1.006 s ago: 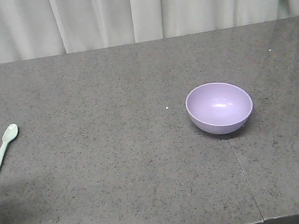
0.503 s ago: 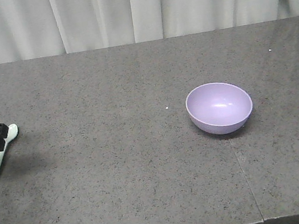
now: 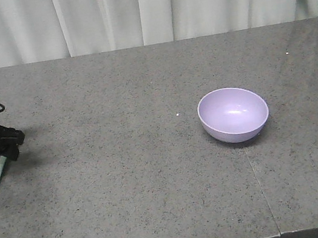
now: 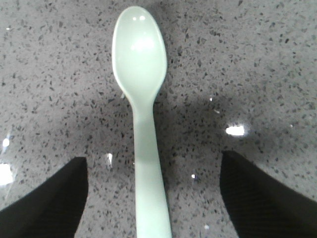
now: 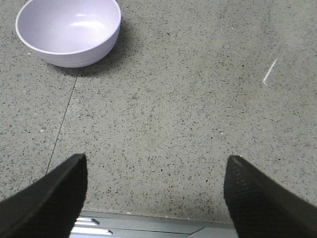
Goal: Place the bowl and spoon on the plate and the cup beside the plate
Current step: 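Lower the left gripper over the pale green spoon handle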
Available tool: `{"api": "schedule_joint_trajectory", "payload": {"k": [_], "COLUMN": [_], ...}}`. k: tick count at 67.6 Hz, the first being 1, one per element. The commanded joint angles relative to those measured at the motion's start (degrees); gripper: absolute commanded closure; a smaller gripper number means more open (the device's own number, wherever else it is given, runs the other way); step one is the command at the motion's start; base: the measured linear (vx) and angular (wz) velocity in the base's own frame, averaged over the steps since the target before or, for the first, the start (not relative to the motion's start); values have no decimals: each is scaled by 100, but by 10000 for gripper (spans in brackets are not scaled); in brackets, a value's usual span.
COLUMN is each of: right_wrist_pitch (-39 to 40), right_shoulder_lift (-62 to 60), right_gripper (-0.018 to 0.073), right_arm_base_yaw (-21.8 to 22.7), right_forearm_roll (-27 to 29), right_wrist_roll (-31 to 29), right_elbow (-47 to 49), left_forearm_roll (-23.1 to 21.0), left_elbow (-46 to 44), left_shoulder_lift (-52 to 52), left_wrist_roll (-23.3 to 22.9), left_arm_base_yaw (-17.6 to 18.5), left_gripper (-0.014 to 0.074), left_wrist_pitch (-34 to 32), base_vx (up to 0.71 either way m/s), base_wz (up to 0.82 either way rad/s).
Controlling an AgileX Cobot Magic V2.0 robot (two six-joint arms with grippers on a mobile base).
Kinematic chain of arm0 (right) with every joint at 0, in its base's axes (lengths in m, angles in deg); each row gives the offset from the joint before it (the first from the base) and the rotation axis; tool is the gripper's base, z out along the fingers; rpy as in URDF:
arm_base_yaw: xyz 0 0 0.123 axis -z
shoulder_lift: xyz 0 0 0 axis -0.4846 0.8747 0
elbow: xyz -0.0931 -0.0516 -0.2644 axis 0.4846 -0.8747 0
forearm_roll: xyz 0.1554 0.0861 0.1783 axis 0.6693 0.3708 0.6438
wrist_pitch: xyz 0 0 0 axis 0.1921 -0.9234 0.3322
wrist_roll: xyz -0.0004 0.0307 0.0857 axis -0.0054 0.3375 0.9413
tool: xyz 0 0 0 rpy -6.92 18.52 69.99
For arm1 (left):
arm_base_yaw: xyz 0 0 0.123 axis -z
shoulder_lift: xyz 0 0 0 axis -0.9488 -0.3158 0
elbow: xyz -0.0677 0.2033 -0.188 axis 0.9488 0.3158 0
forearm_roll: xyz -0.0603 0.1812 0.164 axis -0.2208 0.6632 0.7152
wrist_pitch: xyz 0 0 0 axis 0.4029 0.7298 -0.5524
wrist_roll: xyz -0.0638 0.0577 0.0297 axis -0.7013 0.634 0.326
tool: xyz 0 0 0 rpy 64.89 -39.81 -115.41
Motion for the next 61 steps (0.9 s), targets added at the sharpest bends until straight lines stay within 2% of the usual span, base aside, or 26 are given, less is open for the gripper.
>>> {"api": "schedule_joint_trajectory", "payload": {"k": [1,29,46,61], "right_wrist_pitch": [309,135,92,92], "right_shoulder_lift": [54,54,54,54], "right_gripper": [-2,25,50,62], "right_arm_base_yaw": [-10,-10,-10,-10], "right_forearm_roll": [6,6,6,6], "right_wrist_roll": [-53,-53,-53,-53], "right_elbow": [184,184,184,184], "left_forearm_roll": [23,31,31,31], "left_elbow": [-185,-185,-185,-185], "left_shoulder_lift": [192,0,0,0], "left_wrist_roll": [27,32,32,32], "left_arm_base_yaw": [-10,-10,-10,-10], "left_gripper": [74,79,162,202], "left_wrist_pitch": [-156,-334,-404,-423], "base_vx": [0,0,0,0], "base_wz": [0,0,0,0]}}
